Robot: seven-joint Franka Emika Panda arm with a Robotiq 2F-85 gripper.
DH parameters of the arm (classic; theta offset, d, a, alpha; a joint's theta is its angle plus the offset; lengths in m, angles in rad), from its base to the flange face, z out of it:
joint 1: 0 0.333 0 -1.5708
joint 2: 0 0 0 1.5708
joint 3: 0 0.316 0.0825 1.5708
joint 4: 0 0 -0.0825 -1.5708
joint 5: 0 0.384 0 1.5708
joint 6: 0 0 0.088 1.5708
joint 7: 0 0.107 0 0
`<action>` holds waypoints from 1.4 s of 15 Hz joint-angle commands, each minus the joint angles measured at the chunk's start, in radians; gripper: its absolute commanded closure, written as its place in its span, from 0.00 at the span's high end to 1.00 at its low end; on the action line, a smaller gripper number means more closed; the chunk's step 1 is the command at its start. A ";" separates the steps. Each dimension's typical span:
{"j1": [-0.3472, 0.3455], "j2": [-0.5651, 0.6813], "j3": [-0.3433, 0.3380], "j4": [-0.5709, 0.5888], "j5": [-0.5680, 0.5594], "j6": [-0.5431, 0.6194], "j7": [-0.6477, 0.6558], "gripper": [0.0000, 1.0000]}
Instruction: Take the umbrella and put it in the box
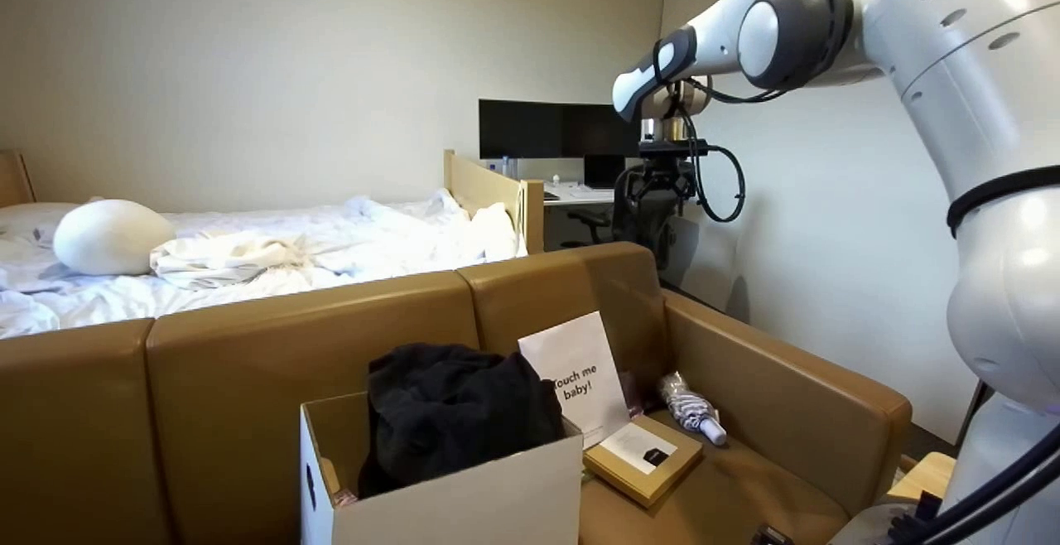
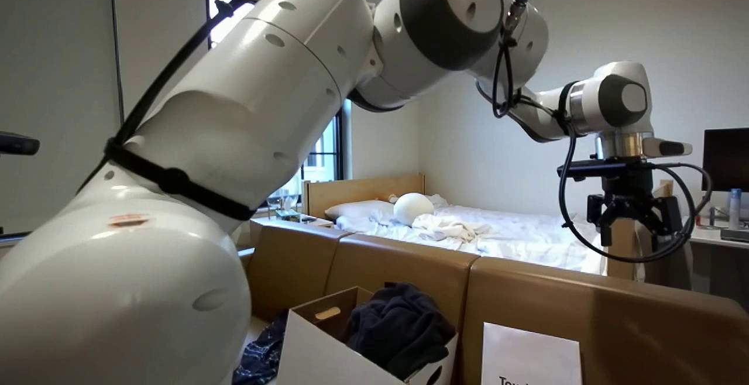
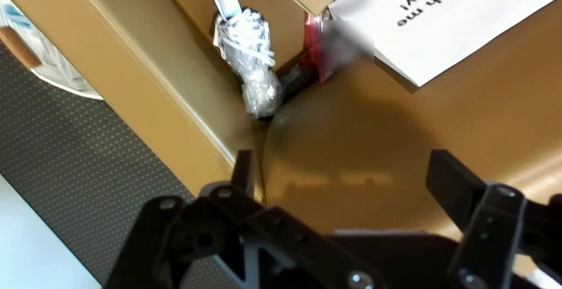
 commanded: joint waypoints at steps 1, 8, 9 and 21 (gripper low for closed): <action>-0.052 0.118 0.016 0.134 0.007 -0.148 -0.002 1.00; -0.062 0.184 0.008 0.130 0.036 -0.118 0.044 1.00; -0.064 0.188 0.009 0.137 0.038 -0.118 0.046 1.00; -0.098 0.669 -0.054 0.553 -0.029 -0.137 0.100 1.00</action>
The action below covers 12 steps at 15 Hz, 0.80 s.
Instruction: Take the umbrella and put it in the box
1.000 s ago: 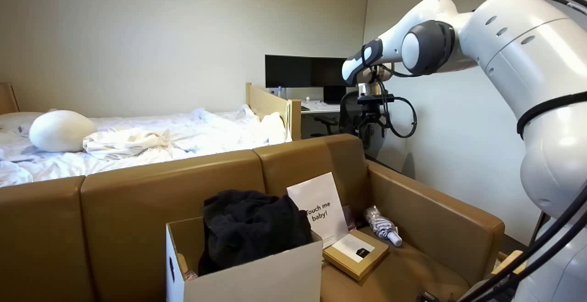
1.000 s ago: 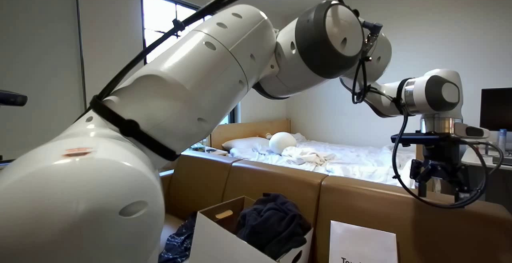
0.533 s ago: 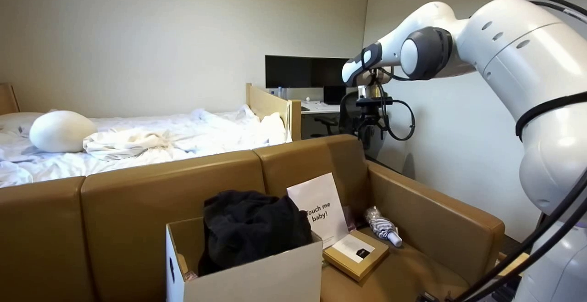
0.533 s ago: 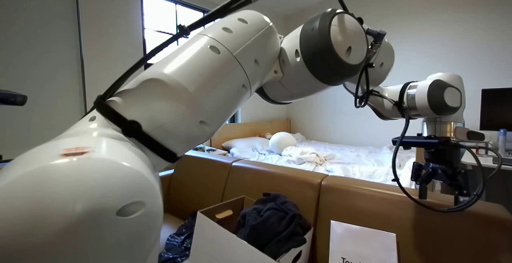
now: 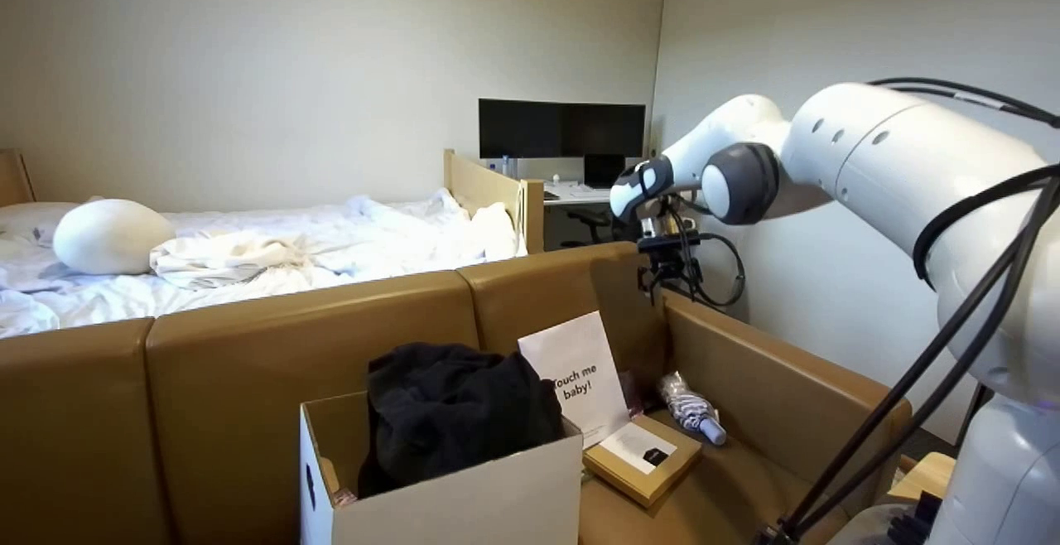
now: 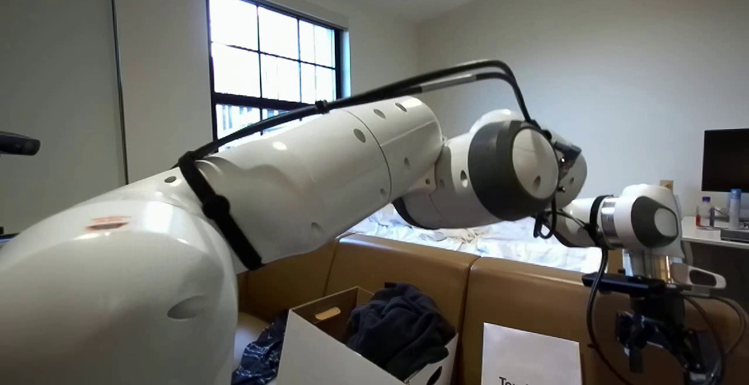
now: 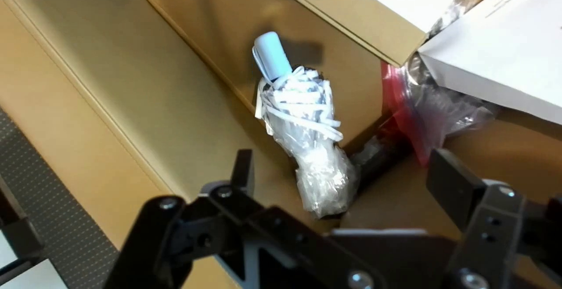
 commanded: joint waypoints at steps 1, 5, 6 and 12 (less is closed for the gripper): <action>-0.041 0.191 -0.037 0.202 -0.043 -0.026 -0.019 1.00; -0.097 0.273 -0.033 0.289 -0.122 -0.051 -0.129 1.00; -0.109 0.289 -0.027 0.313 -0.131 -0.061 -0.156 1.00; -0.124 0.285 0.014 0.327 -0.146 -0.114 -0.185 1.00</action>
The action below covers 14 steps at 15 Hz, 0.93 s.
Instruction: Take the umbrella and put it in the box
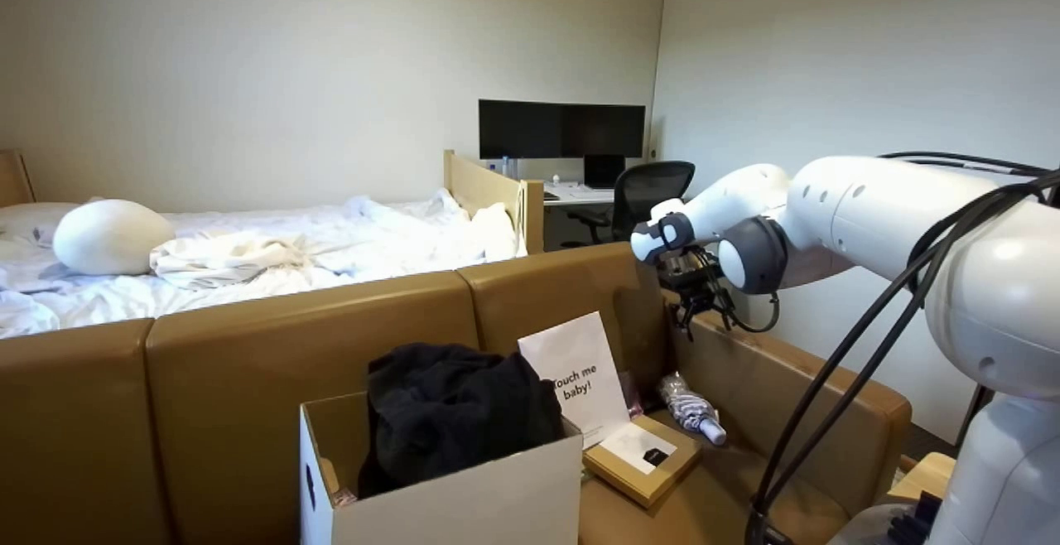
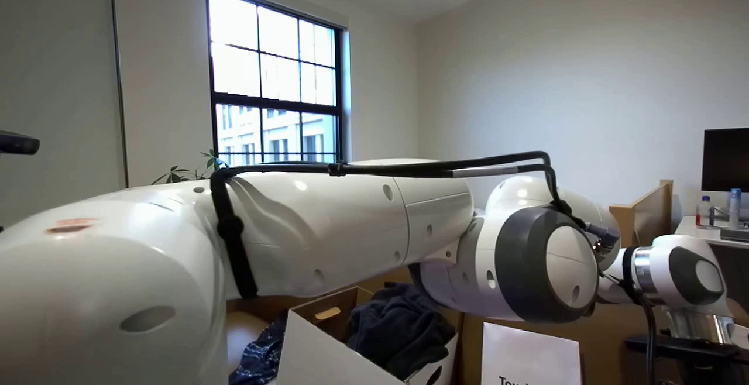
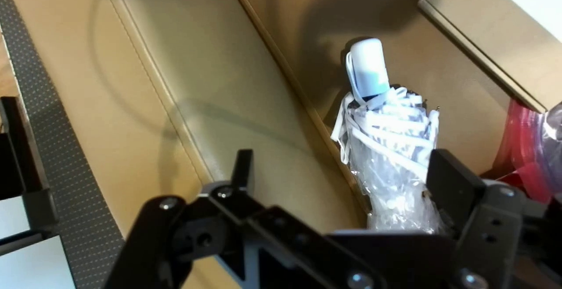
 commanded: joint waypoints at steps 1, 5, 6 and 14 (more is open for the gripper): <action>-0.011 0.000 0.036 0.012 -0.034 -0.008 0.006 1.00; 0.002 0.001 0.079 -0.040 -0.022 0.079 0.020 1.00; 0.001 0.002 0.092 -0.054 -0.015 0.099 0.025 1.00; 0.038 0.036 0.074 -0.250 -0.004 0.330 0.249 1.00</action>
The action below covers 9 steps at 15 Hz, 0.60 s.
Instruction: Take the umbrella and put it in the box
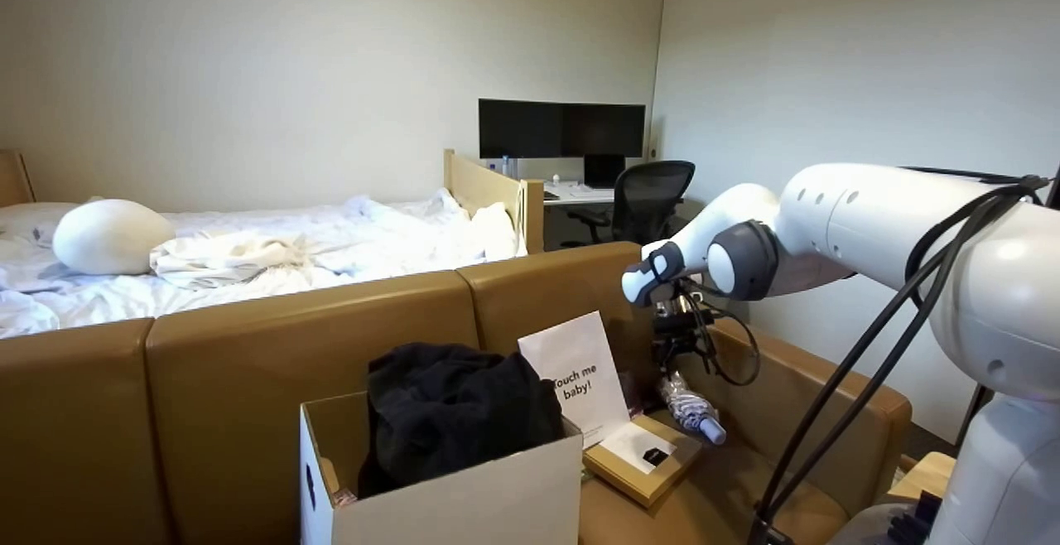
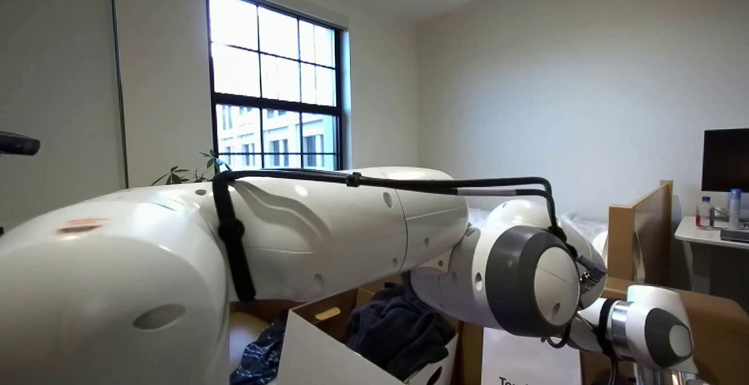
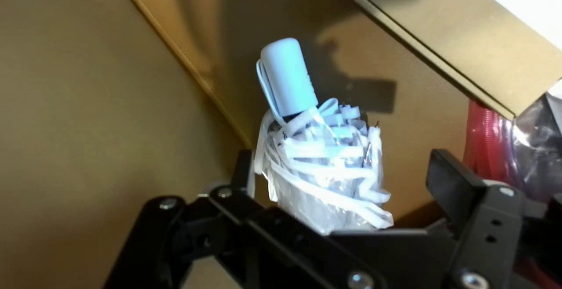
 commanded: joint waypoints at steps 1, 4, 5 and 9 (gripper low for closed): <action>0.004 0.002 -0.019 -0.052 0.009 0.042 0.109 1.00; -0.028 0.004 -0.003 -0.024 0.066 -0.056 0.173 1.00; -0.006 0.003 -0.011 -0.037 0.035 -0.009 0.132 1.00; -0.005 0.002 -0.011 -0.036 0.038 -0.015 0.136 1.00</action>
